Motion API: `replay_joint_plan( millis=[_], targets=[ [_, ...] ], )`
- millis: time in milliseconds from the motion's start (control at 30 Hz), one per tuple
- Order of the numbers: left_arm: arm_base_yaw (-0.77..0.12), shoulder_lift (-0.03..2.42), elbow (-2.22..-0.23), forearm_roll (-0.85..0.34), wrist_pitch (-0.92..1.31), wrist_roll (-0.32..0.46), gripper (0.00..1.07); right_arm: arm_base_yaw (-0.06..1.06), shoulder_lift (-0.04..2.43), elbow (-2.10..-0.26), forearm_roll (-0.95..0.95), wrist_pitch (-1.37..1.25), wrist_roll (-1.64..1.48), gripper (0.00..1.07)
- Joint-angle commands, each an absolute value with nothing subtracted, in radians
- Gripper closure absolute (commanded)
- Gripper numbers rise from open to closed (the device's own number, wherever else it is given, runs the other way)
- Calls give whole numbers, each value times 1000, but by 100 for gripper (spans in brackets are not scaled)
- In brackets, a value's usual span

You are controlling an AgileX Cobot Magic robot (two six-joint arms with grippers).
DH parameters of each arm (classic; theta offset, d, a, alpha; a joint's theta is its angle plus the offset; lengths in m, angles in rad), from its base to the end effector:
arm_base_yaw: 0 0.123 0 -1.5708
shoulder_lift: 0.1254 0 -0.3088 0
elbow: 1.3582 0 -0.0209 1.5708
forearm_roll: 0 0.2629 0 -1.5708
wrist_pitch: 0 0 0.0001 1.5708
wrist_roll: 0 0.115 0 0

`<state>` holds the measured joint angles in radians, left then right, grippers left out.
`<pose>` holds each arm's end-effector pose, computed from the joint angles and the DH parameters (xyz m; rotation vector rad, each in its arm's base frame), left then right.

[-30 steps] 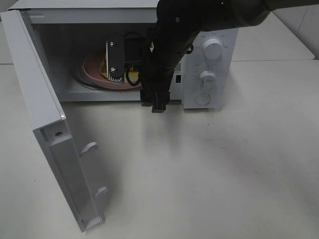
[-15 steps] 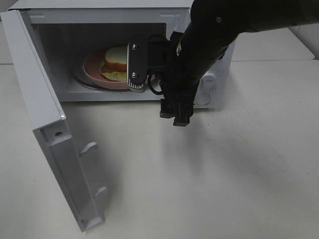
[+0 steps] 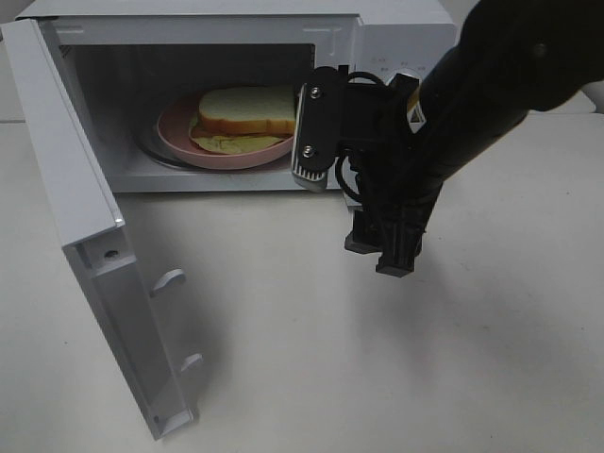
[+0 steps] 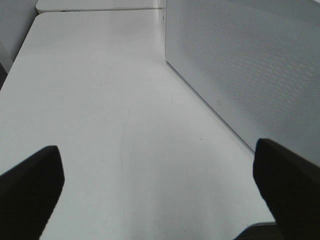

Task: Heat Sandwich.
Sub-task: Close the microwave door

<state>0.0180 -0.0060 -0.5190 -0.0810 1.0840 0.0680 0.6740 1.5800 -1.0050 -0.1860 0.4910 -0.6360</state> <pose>-0.0011 -0.0082 0.2759 0.0571 2.0394 -0.0430 0.2782 0.2093 0.2296 -1.6850 1.9068 -0.1606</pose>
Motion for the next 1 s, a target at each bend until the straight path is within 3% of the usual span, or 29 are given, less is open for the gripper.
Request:
replay_joint_plan(
  millis=[33,600,1000],
  targets=[
    [21,-22,-518,-86,1071,64,9,677,1513,-958,-167,487,-559,31],
    [21,-22,-518,-86,1071,64,9,677,1171,-725,-99,524,-289,31],
    [21,-22,-518,-86,1071,64,9,677,893,-692,-60,847,-57,31]
  ],
)
